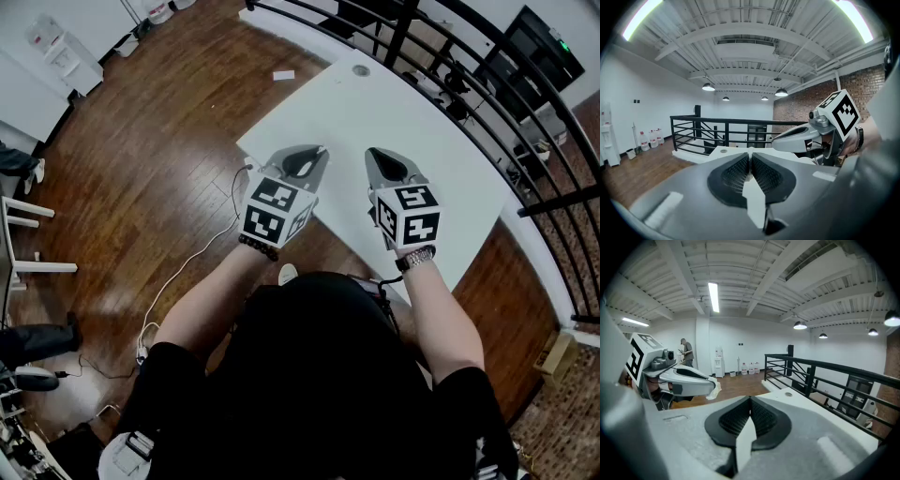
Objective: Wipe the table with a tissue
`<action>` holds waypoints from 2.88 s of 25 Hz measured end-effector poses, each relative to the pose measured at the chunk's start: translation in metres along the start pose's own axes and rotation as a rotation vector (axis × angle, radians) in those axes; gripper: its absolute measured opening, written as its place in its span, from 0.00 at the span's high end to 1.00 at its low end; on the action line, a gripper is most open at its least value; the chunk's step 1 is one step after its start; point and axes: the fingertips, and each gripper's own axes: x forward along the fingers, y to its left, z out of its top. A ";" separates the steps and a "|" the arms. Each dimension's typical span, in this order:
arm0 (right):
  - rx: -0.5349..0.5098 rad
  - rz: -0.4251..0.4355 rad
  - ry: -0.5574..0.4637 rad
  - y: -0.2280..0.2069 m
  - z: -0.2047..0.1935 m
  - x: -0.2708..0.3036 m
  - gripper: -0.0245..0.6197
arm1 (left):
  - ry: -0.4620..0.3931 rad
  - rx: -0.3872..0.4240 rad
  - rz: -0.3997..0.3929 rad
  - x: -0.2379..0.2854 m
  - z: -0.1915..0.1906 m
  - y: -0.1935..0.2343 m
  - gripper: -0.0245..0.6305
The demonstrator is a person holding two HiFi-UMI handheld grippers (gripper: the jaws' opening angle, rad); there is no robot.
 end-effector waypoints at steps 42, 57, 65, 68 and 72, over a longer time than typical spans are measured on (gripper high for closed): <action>0.137 -0.125 -0.019 0.026 0.022 0.125 0.97 | 0.137 0.054 -0.158 0.038 -0.027 0.153 0.91; 0.298 -0.190 0.073 -0.002 -0.014 0.217 0.97 | 0.329 0.106 -0.297 0.127 -0.049 0.228 0.91; 0.342 -0.242 0.068 -0.010 -0.016 0.236 0.97 | 0.346 0.121 -0.314 0.148 -0.045 0.255 0.91; 0.350 -0.274 0.063 -0.008 -0.014 0.240 0.97 | 0.345 0.136 -0.356 0.152 -0.049 0.253 0.91; 0.358 -0.337 0.055 0.001 -0.007 0.242 0.97 | 0.337 0.156 -0.421 0.150 -0.048 0.257 0.91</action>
